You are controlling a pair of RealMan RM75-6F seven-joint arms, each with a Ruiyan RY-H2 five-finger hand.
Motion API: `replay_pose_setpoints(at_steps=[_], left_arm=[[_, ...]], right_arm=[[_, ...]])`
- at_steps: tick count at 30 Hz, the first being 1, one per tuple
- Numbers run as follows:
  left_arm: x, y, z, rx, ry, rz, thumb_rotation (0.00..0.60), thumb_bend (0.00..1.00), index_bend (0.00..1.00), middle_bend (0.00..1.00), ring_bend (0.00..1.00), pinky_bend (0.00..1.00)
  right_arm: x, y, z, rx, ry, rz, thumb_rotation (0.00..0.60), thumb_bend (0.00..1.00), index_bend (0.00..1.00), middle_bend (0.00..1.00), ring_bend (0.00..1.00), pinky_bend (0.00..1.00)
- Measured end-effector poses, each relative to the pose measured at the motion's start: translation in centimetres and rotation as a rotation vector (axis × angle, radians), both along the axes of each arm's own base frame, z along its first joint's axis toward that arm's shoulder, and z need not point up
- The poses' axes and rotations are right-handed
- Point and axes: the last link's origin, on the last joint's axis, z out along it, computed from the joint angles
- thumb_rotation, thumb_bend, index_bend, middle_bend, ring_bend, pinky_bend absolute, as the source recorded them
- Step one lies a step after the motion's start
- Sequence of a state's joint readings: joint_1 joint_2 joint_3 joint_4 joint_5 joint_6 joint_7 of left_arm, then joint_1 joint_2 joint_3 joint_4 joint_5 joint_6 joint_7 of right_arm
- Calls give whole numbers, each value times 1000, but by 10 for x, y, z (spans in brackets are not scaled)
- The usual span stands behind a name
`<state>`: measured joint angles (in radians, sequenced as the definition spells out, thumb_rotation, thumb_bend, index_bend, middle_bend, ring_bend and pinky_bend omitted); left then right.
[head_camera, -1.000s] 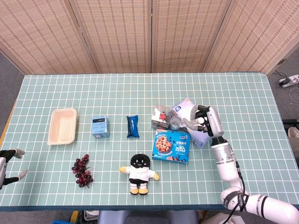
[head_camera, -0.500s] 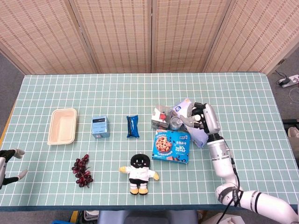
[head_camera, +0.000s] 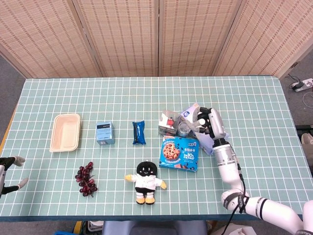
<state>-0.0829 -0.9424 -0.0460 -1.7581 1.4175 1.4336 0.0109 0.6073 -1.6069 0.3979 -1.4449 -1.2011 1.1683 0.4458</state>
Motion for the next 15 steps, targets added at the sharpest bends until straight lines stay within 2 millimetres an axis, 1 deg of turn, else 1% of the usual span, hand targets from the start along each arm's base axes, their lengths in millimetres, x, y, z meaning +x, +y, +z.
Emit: replay_pose_setpoints(at_steps=[5, 15], left_arm=[[0, 0, 0, 1, -1, -2, 600, 188, 465, 444, 340, 441], [1, -2, 2, 4, -10, -6, 600, 188, 464, 444, 340, 441]], right_arm=[[-1, -2, -7, 12, 4, -4, 600, 428, 771, 1000, 1000, 1000], [-12, -6, -23, 37, 0, -40, 600, 428, 771, 1000, 1000, 1000]])
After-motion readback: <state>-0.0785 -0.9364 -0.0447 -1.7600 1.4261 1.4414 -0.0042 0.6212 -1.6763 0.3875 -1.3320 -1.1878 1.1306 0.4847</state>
